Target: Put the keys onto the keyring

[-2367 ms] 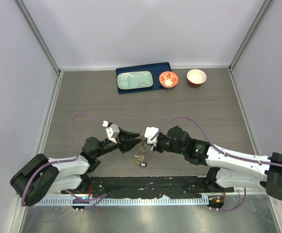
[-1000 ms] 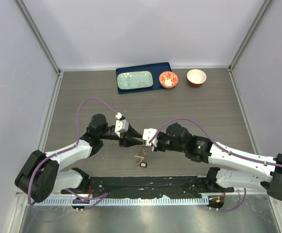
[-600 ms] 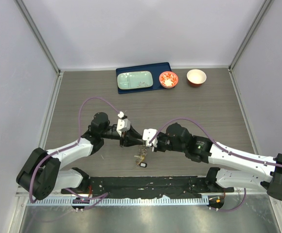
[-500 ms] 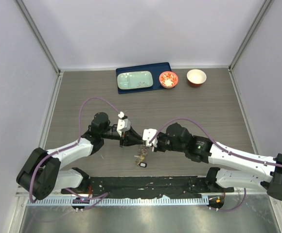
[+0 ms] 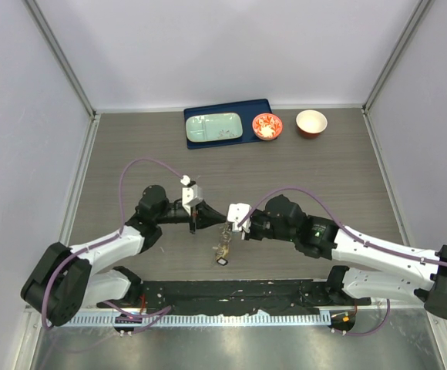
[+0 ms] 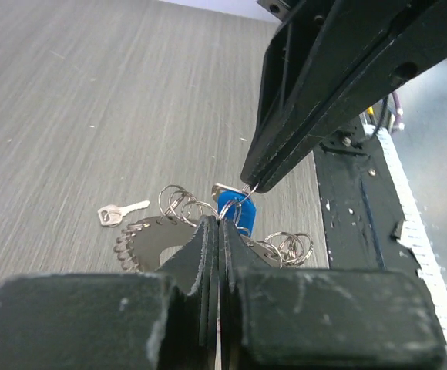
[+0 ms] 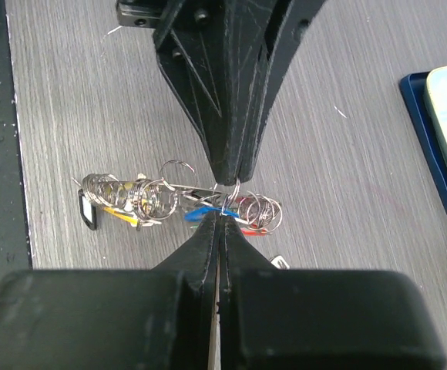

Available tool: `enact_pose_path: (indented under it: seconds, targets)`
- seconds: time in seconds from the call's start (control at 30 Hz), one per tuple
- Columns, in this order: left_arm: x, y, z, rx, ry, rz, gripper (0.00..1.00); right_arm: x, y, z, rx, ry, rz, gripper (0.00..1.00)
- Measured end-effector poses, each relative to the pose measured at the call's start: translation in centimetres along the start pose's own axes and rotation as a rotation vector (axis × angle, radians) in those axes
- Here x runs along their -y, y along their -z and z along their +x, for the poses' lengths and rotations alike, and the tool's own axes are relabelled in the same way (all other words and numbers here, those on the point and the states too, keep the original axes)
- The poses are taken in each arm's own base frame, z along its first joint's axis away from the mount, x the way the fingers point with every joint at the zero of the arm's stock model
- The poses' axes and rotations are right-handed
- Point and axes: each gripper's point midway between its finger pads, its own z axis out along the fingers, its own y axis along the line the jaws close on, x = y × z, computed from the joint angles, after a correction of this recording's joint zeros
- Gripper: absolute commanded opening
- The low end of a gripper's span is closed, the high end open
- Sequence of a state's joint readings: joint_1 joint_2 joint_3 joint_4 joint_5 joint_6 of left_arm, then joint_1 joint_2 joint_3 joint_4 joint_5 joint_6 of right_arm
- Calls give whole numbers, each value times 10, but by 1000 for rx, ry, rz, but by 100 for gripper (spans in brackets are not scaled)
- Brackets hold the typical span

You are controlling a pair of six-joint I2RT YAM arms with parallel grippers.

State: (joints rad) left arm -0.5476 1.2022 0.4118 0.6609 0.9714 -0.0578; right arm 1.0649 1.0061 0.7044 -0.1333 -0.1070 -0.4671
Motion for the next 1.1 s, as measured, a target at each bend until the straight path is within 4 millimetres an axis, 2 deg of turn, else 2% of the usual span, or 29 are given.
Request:
enact_pose_path:
  seconds: [0.27,0.43,0.67,0.83,0.9,1.03,1.1]
  targets:
    - [-9,11,-14,132,101,-174,0,5,-4,-6,49,-12,37,1]
    - [-15,16,-16,202,179,-249,0,7,-11,-10,82,-21,50,1]
    - [-23,22,-18,266,241,-328,0,5,-31,-5,88,-25,43,1]
    - [-25,26,-17,295,263,-359,1,6,-36,-3,84,-26,49,1]
    - [-25,27,-17,300,263,-361,6,7,-36,-3,80,-24,58,1]
    - [-25,29,-14,306,252,-372,30,9,-31,1,53,-13,79,1]
    - [-28,31,-18,319,222,-388,35,7,-27,6,26,-6,73,1]
